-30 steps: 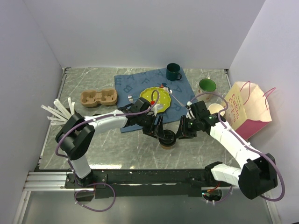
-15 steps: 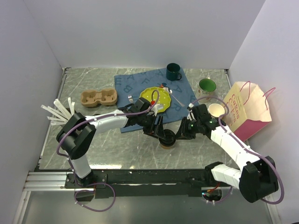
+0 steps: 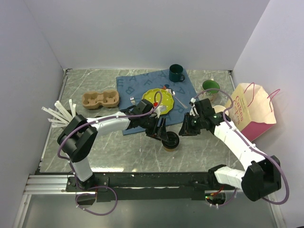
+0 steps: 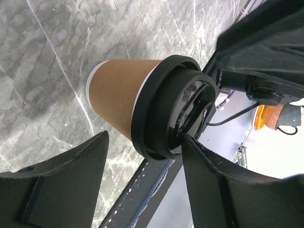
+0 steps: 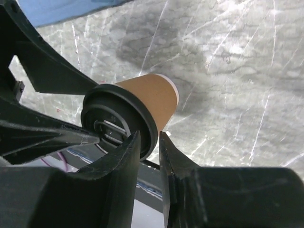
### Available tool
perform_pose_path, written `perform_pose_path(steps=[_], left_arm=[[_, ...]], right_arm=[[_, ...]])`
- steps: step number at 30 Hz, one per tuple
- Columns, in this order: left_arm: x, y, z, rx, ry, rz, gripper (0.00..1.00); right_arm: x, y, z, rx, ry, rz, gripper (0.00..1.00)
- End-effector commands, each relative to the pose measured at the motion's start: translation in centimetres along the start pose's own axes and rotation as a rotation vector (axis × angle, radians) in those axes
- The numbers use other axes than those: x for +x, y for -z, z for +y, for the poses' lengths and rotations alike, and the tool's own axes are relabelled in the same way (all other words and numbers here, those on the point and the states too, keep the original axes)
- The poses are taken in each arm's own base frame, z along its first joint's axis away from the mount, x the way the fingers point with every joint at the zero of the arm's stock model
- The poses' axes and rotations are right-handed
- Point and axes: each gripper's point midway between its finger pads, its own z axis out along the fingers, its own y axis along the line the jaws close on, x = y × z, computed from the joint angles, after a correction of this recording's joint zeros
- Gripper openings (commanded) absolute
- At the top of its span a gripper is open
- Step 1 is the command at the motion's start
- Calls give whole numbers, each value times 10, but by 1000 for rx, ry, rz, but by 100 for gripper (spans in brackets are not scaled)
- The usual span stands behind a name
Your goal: Pack the takeout coffee
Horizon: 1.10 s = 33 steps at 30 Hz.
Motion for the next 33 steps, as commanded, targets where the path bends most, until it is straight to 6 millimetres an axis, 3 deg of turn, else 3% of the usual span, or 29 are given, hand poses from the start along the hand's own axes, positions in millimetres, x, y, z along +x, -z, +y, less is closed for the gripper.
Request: perform_pose_path(steps=[1, 16, 22, 29, 33], left_arm=[[26, -6, 49, -172, 1, 69, 67], [23, -10, 53, -191, -6, 97, 66], [25, -11, 57, -199, 1, 104, 66], [33, -10, 67, -234, 26, 102, 66], [41, -11, 70, -229, 62, 93, 66]], right_arm=[[-9, -3, 4, -40, 83, 17, 31], [-4, -19, 22, -199, 145, 80, 31], [5, -34, 4, -141, 120, 122, 30], [30, -58, -36, -27, 15, 169, 26], [37, -64, -45, 0, -11, 185, 25]])
